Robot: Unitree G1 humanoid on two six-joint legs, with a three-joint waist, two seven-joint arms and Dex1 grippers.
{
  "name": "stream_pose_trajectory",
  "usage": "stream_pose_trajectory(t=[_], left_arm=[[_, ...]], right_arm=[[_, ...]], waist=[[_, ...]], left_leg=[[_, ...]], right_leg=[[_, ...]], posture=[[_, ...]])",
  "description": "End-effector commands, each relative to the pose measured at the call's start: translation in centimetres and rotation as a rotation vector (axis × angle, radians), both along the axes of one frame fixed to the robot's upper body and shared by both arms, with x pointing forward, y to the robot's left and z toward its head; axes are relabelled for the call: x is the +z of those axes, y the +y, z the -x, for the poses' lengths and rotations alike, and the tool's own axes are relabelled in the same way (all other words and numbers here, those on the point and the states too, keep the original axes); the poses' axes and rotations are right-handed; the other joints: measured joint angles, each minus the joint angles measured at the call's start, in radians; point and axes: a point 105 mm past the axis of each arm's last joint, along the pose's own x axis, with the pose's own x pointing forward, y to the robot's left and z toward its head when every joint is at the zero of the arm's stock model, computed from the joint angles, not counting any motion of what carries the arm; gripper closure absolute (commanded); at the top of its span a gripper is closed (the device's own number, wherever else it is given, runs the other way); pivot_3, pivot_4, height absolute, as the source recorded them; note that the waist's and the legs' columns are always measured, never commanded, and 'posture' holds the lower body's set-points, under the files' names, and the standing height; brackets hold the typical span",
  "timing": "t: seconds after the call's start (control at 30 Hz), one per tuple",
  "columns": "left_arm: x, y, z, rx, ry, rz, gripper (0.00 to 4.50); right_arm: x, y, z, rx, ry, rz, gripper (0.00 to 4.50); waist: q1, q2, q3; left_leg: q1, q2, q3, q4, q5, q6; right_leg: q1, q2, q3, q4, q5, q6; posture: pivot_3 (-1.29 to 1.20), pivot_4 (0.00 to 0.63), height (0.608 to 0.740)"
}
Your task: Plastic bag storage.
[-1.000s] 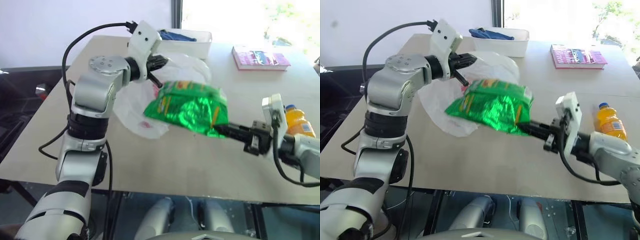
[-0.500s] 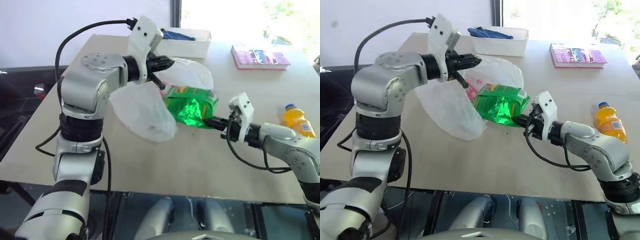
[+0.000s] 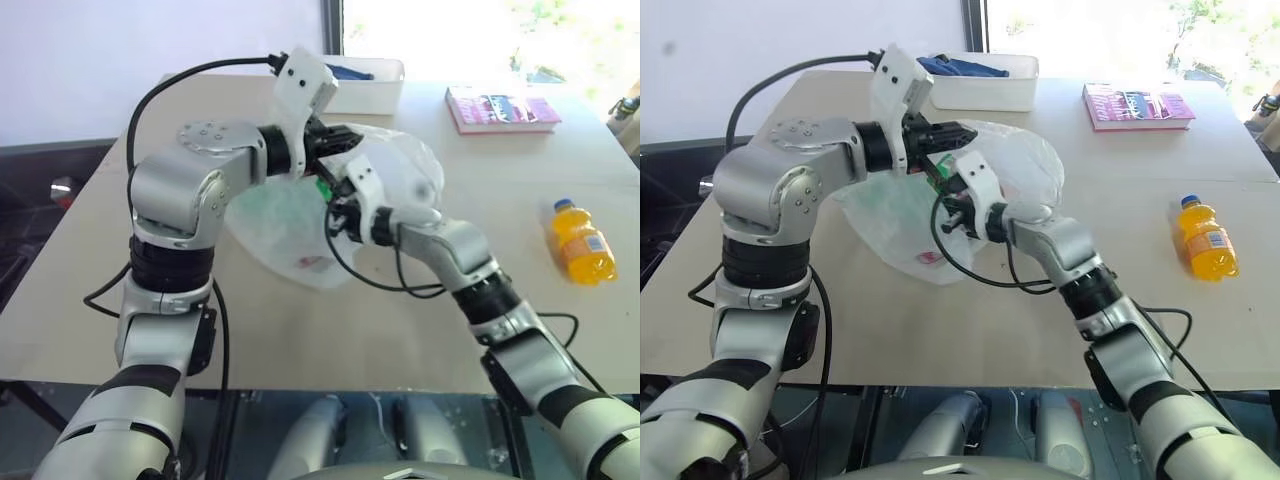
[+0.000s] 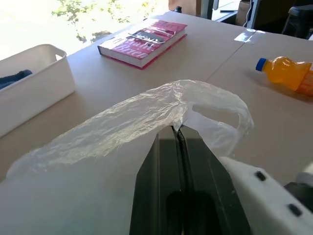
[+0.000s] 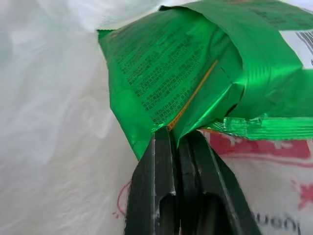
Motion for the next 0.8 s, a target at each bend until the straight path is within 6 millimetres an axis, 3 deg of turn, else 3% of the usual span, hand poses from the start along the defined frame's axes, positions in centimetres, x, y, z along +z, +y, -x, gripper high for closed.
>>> stream_pose_trajectory(t=[0.03, 0.17, 0.33, 0.37, 0.4, 0.6, 0.63, 0.7, 0.73, 0.8], left_arm=[[0.9, 0.2, 0.9, 0.006, -0.045, 0.023, 4.50], [0.2, 1.1, 0.7, 0.059, -0.025, 0.039, 4.50], [-0.1, 1.8, -0.4, 0.122, -0.012, 0.091, 4.50], [-0.2, 1.9, -0.6, 0.134, -0.010, 0.094, 4.50], [-0.4, 1.9, -0.9, 0.144, -0.005, 0.103, 4.50], [-0.7, 2.1, -2.3, 0.194, -0.003, 0.132, 4.50], [-0.7, 2.0, -2.6, 0.199, -0.004, 0.136, 4.50], [-1.0, 1.6, -2.9, 0.200, -0.016, 0.121, 4.50], [-1.1, 1.5, -3.0, 0.199, -0.024, 0.111, 4.50], [-1.4, 0.9, -2.9, 0.184, -0.016, 0.116, 4.50]], right_arm=[[0.7, -1.1, -1.9, -0.087, -0.073, -0.006, 2.64], [1.5, -3.4, -2.6, -0.175, -0.162, 0.011, 0.70], [2.5, -6.5, -0.4, -0.143, -0.234, 0.048, 0.70], [3.1, -7.2, 0.2, -0.132, -0.239, 0.033, 0.23], [3.8, -7.9, 1.2, -0.112, -0.247, 0.018, 0.04], [6.4, -12.5, 7.4, -0.063, -0.349, 0.132, 0.04], [6.3, -14.6, 7.7, -0.122, -0.351, 0.197, 0.04], [5.2, -20.1, 6.2, -0.365, -0.342, 0.394, 0.04], [5.0, -22.0, 5.8, -0.444, -0.339, 0.459, 0.04], [4.8, -26.7, 4.4, -0.656, -0.295, 0.518, 0.04]], waist=[[0.003, 0.000, 0.000], [0.004, 0.000, 0.000], [0.003, 0.000, 0.000], [0.003, 0.000, 0.000], [0.003, 0.000, 0.000], [0.012, 0.001, 0.000], [0.012, 0.001, 0.000], [0.035, 0.001, 0.000], [0.038, 0.000, 0.000], [0.047, 0.000, 0.000]], left_leg=[[0.000, 0.000, 0.000, 0.000, 0.000, 0.000], [-0.001, -0.001, 0.000, 0.000, 0.000, 0.000], [-0.001, -0.001, 0.000, 0.001, 0.000, -0.001], [-0.001, -0.001, 0.001, 0.001, 0.001, -0.001], [-0.001, -0.001, 0.001, 0.001, 0.001, -0.001], [-0.001, 0.000, 0.001, 0.001, 0.001, -0.001], [-0.001, 0.000, 0.001, 0.001, 0.001, -0.002], [-0.002, -0.001, 0.001, 0.001, 0.001, -0.001], [-0.002, -0.001, 0.001, 0.001, 0.001, -0.001], [-0.002, -0.002, 0.002, 0.001, 0.001, -0.001]], right_leg=[[-0.001, 0.000, 0.000, 0.000, 0.000, 0.000], [-0.002, 0.000, 0.000, 0.001, 0.000, 0.000], [-0.003, 0.000, -0.001, 0.003, 0.000, 0.000], [-0.003, -0.001, 0.000, 0.004, 0.000, 0.000], [-0.003, -0.001, 0.000, 0.004, 0.000, 0.000], [-0.003, -0.001, 0.000, 0.005, 0.001, -0.001], [-0.003, -0.001, 0.000, 0.004, 0.001, -0.001], [-0.003, -0.002, -0.001, 0.004, 0.001, -0.001], [-0.002, -0.002, -0.001, 0.003, 0.001, -0.001], [-0.002, -0.003, 0.000, 0.003, 0.001, 0.000]], posture=[[0.00, 0.150, 0.740], [0.00, 0.150, 0.740], [0.00, 0.150, 0.740], [0.00, 0.150, 0.740], [0.00, 0.150, 0.740], [0.00, 0.150, 0.740], [0.00, 0.150, 0.740], [0.00, 0.150, 0.740], [0.00, 0.150, 0.740], [0.00, 0.150, 0.740]])
